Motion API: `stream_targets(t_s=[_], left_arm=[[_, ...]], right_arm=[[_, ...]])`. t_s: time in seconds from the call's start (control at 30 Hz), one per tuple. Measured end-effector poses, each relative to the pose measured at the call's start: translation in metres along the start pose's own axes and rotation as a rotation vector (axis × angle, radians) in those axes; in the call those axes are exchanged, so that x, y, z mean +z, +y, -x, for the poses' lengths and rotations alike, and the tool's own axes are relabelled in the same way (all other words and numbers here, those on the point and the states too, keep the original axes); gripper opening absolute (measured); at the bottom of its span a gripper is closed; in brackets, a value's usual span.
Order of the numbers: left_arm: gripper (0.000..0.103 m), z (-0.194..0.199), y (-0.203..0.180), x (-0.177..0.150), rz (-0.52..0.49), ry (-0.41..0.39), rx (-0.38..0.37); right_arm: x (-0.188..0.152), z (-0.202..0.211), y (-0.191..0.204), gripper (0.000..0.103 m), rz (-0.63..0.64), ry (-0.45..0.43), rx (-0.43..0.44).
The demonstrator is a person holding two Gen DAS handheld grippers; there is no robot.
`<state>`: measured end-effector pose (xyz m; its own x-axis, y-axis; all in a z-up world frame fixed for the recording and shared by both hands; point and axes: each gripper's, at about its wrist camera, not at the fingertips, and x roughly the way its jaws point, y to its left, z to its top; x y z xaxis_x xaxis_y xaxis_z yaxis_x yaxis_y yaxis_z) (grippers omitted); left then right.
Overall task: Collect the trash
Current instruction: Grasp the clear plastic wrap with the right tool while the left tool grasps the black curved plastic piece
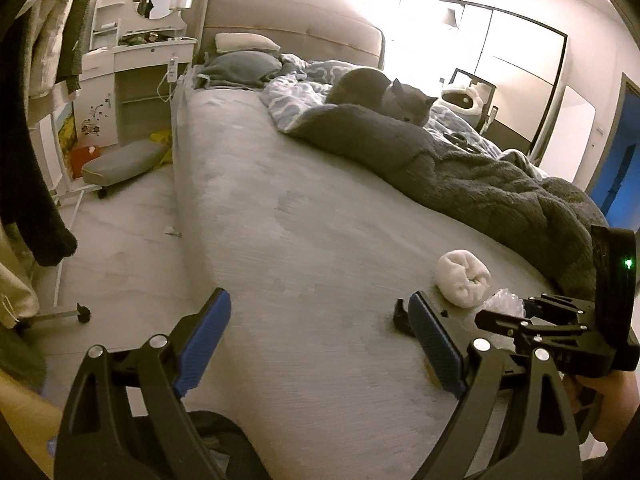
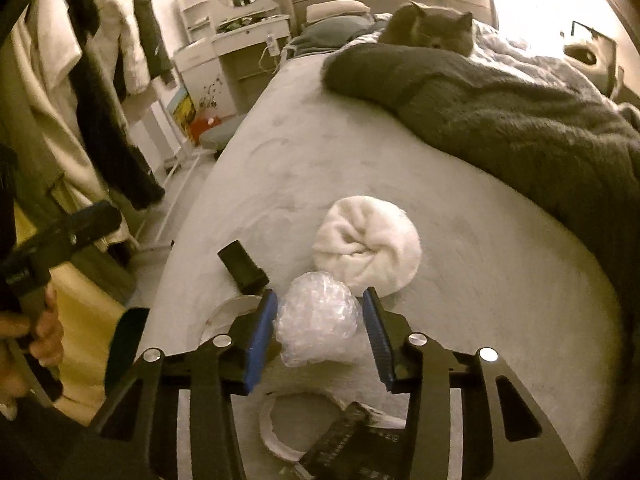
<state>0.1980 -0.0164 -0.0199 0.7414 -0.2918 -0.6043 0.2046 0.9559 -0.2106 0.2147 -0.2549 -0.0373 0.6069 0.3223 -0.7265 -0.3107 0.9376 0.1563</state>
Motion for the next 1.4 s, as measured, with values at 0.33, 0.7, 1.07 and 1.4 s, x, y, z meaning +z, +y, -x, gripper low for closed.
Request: stream_targets(t_s=[0.33,0.7,1.07,1.4], left_arm=[[0.093,-0.025,-0.037,-0.007,-0.079,0.072,-0.068],[0.084,-0.052,-0.071,-0.013,-0.155,0.119,-0.104],[0.077,-0.079,-0.088,-0.01,-0.175,0.182,-0.06],[0.062,-0.101,-0.085,-0.01,-0.109,0.245,-0.044]], right_arm=[[0.001,0.019,-0.015,0.031,-0.03,-0.055,-0.028],[-0.003,0.037,-0.028,0.031,-0.048,-0.089,-0.004],[-0.012,0.044,-0.037,0.031,-0.052,-0.095,0.009],[-0.018,0.047,-0.04,0.031,-0.057,-0.089,0.025]])
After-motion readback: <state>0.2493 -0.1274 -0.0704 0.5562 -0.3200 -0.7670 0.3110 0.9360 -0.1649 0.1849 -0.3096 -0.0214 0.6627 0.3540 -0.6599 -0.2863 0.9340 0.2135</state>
